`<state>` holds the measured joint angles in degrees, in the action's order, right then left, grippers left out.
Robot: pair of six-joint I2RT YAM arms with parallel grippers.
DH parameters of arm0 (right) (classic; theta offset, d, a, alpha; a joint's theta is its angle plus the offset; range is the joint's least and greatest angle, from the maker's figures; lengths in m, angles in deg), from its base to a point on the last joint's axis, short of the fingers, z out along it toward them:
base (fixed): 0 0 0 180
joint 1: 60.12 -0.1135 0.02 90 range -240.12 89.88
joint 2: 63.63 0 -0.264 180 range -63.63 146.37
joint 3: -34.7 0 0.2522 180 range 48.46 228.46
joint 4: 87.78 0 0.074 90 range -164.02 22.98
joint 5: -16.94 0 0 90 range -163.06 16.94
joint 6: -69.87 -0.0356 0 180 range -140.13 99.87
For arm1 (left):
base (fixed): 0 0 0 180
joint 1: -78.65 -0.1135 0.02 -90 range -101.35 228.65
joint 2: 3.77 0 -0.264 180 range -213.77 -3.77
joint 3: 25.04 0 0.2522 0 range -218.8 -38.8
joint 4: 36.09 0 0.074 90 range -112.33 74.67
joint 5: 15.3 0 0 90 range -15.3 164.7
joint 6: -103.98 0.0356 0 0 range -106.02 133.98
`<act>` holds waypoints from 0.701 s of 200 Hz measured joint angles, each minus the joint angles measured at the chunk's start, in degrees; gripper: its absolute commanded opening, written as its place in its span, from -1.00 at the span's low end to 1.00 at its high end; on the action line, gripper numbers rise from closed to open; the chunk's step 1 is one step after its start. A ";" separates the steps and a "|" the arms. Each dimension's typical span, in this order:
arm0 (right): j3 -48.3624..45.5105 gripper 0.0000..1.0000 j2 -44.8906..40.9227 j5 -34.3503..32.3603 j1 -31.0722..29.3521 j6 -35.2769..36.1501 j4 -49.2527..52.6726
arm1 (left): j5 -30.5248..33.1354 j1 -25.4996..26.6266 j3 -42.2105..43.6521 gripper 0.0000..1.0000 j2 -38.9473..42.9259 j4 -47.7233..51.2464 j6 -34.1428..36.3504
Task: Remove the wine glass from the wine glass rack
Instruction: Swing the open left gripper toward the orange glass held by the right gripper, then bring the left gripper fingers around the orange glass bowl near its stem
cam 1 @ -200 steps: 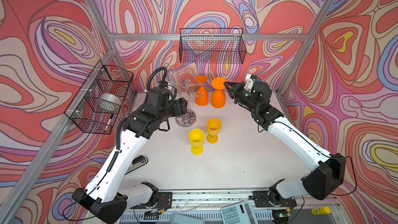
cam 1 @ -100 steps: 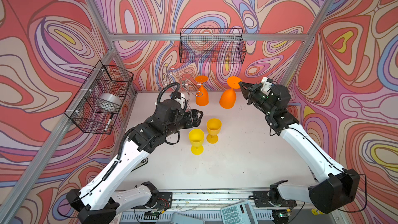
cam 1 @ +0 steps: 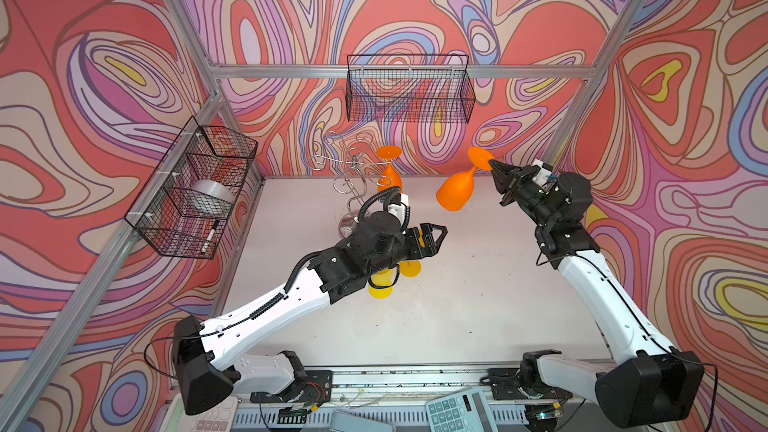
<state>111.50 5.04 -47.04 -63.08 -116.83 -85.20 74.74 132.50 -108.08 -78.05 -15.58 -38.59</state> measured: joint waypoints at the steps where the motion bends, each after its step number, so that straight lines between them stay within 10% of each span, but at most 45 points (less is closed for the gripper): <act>1: -0.07 -1.00 -0.07 0.09 0.22 -0.31 -0.11 | 0.02 0.04 0.04 0.73 -0.09 -0.28 -0.07; 140: -4.44 -1.00 0.39 6.62 10.71 -21.55 -12.22 | -0.35 -1.29 3.82 0.78 -17.59 -44.00 -6.62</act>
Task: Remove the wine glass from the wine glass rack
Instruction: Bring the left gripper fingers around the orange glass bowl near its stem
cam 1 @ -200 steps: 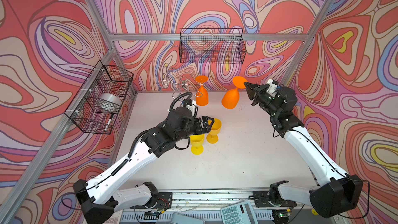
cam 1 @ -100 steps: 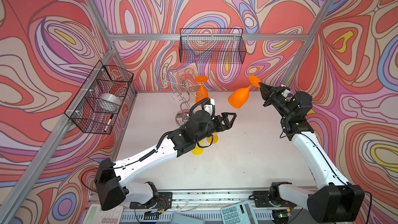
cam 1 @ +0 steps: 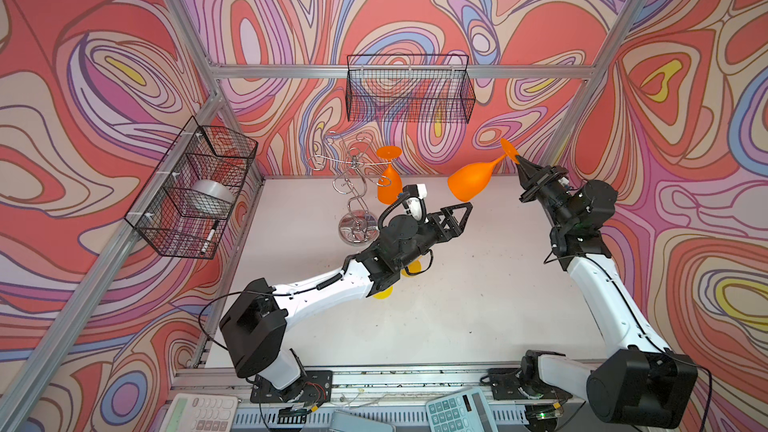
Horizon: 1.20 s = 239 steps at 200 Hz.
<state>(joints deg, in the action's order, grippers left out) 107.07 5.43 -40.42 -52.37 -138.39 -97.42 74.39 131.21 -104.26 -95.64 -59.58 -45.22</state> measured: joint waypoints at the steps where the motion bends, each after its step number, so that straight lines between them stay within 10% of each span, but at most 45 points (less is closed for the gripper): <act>1: -0.04 -1.00 0.02 0.02 0.09 -0.07 -0.07 | -0.09 -0.11 -0.02 0.78 -0.13 -0.24 -0.11; 111: -1.95 -1.00 2.27 3.45 3.50 -0.22 -4.61 | -8.90 -5.68 -5.55 0.71 -13.40 -15.28 -5.20; 239: -3.67 -1.00 4.13 4.22 4.72 -0.24 -11.74 | -10.56 -5.92 -10.29 -0.05 -20.68 -23.91 -9.97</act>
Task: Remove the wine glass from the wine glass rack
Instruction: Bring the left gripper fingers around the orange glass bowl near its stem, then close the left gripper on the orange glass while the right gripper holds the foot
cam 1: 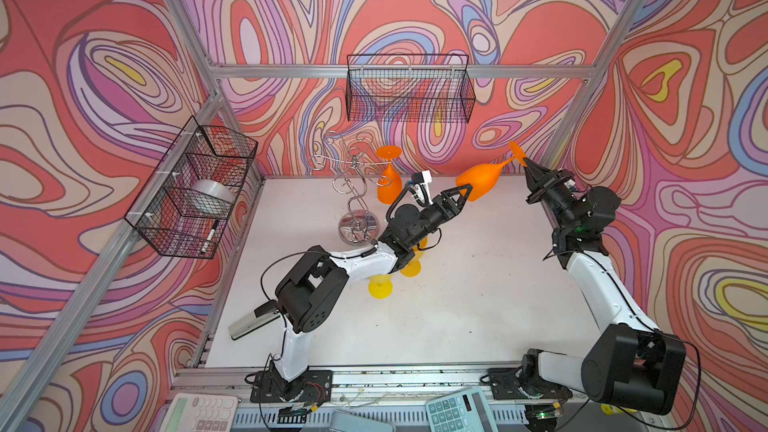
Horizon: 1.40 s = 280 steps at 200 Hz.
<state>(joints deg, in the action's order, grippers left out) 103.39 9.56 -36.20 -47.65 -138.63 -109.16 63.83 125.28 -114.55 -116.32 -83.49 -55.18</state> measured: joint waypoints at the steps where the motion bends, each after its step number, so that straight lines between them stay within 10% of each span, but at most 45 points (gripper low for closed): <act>1: 0.00 -1.00 0.00 -0.02 0.00 0.02 -0.09 | 0.00 -0.02 -0.02 -0.05 0.00 -0.02 -0.02; 203: -7.41 -1.00 0.85 -6.03 0.70 0.00 -11.93 | 0.17 -0.94 -5.90 -0.58 -6.34 -0.66 -1.22; 280: -8.59 -1.00 1.86 -8.00 0.96 -0.02 -16.79 | -1.66 -1.16 -9.42 -0.32 -8.35 -0.74 -1.62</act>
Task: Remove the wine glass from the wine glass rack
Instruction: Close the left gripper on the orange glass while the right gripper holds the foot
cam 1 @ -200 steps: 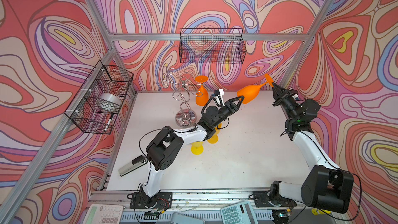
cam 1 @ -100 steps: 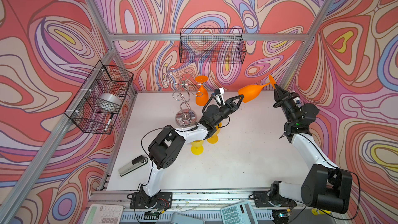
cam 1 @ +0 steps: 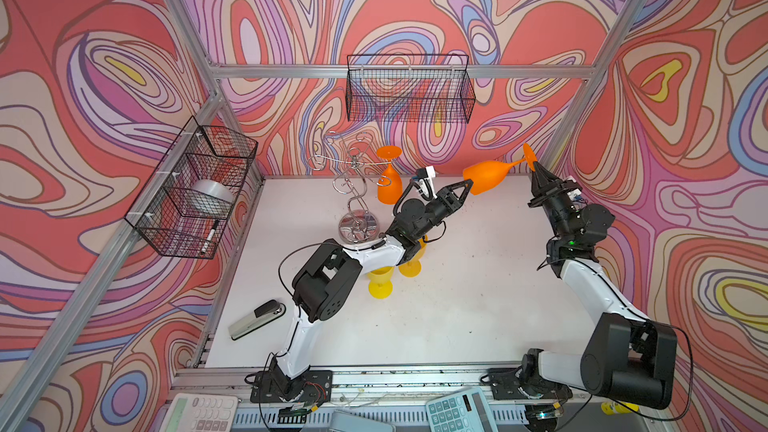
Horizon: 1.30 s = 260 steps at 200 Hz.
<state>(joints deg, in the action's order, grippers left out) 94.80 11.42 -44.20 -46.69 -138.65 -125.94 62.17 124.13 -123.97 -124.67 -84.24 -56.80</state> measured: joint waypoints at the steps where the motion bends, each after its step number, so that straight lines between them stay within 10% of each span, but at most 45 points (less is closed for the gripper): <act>1: -0.02 -1.00 0.04 -0.02 0.00 0.02 -0.11 | -0.09 -0.02 -0.04 -0.31 -0.02 0.02 0.00; 178: -4.13 -1.00 -6.08 -1.36 0.35 0.00 -0.83 | -9.31 -0.72 0.26 -0.26 -0.17 -2.97 0.26; 260: -4.52 -1.00 -13.29 -0.87 0.24 0.00 4.96 | -11.89 -0.20 2.78 0.07 3.69 -6.78 1.14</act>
<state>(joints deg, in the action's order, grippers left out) 90.28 -1.87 -45.08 -46.45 -138.65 -120.98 50.28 123.93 -121.19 -120.97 -91.01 -55.66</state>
